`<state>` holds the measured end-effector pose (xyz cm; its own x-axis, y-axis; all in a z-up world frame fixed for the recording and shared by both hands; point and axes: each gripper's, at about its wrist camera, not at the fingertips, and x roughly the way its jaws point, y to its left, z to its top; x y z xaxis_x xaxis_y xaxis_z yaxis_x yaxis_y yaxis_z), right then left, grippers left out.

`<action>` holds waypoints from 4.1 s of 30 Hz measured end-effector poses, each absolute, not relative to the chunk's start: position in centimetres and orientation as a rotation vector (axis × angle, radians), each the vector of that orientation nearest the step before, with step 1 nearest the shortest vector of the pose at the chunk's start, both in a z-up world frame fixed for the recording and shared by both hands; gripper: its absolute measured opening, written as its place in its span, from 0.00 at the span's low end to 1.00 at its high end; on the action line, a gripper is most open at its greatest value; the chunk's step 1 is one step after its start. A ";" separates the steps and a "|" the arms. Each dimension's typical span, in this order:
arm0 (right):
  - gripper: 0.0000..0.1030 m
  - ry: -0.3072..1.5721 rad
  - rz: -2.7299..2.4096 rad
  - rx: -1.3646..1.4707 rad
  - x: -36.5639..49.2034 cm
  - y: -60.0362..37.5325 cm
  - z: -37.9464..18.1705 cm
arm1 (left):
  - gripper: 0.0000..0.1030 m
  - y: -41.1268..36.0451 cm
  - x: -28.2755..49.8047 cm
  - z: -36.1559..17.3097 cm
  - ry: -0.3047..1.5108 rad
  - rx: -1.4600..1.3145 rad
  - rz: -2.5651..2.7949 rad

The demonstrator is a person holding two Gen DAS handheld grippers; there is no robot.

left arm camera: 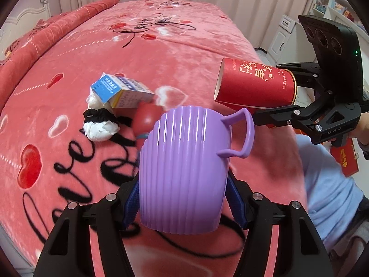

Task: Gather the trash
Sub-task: 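Grasp the purple cup with the left tool while the right tool grasps the red paper cup, then carry the purple cup and red paper cup with both tools over the orange bin, then open both tools to drop the cups into the bin, then move both open tools back over the remaining items on the bed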

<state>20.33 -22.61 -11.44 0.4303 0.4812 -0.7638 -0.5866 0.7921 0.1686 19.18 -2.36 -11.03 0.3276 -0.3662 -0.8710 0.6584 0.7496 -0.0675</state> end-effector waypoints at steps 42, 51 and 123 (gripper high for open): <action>0.59 0.814 0.041 0.194 -8.6 -57.2 -9.0 | 0.64 -36.7 3.4 -8.2 0.848 0.734 -1.247; 0.59 0.870 -0.088 0.306 -11.1 -64.3 -14.2 | 0.64 -44.4 3.3 -12.7 0.918 0.763 -1.330; 0.71 0.794 0.306 0.070 2.2 -42.8 -6.6 | 0.80 -24.1 6.3 -6.0 0.852 0.538 -0.893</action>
